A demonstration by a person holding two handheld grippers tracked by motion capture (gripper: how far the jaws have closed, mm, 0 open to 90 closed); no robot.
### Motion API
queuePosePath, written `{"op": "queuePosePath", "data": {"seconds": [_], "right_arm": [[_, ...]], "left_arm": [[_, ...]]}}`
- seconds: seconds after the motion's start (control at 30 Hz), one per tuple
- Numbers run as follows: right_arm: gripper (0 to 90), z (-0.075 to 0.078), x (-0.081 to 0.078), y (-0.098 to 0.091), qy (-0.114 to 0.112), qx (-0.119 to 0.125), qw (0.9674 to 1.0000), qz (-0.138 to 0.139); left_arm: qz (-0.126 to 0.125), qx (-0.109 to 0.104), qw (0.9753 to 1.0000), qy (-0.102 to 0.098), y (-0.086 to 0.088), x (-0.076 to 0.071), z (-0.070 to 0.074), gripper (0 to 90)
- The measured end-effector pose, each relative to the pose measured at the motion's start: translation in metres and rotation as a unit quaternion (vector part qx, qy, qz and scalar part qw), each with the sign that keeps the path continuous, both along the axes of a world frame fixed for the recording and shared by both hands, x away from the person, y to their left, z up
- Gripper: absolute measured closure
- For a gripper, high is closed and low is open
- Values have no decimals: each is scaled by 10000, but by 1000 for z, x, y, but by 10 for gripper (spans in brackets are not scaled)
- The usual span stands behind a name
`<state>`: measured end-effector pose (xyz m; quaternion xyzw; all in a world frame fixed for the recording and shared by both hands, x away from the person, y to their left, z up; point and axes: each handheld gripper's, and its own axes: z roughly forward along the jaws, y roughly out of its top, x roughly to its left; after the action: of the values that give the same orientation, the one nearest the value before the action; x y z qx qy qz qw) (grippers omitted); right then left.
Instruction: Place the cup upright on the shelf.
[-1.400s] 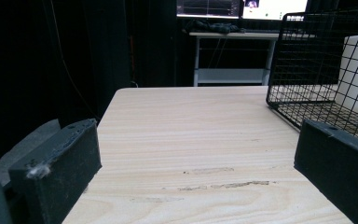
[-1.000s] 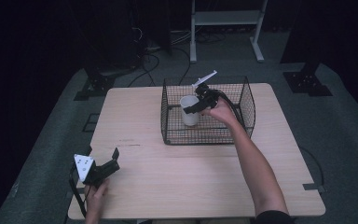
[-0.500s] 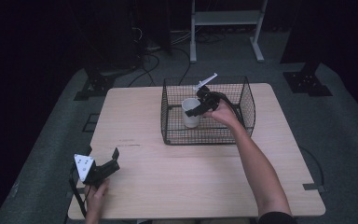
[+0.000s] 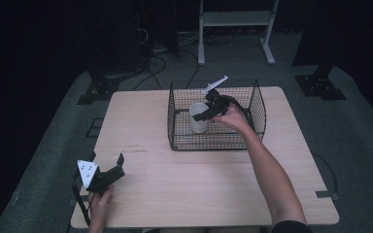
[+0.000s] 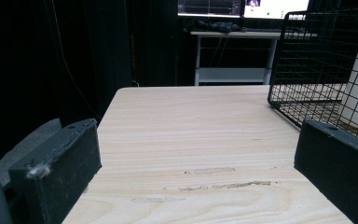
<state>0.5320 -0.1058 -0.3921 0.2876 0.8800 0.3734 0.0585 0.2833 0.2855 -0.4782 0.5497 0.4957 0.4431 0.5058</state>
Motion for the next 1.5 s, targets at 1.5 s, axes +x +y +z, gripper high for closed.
{"op": "queuePosePath", "data": {"seconds": [1.5], "right_arm": [[137, 53, -29, -32, -328, 826, 9960, 13]], "left_arm": [[-5, 6, 10000, -6, -1, 0, 0, 0]]}}
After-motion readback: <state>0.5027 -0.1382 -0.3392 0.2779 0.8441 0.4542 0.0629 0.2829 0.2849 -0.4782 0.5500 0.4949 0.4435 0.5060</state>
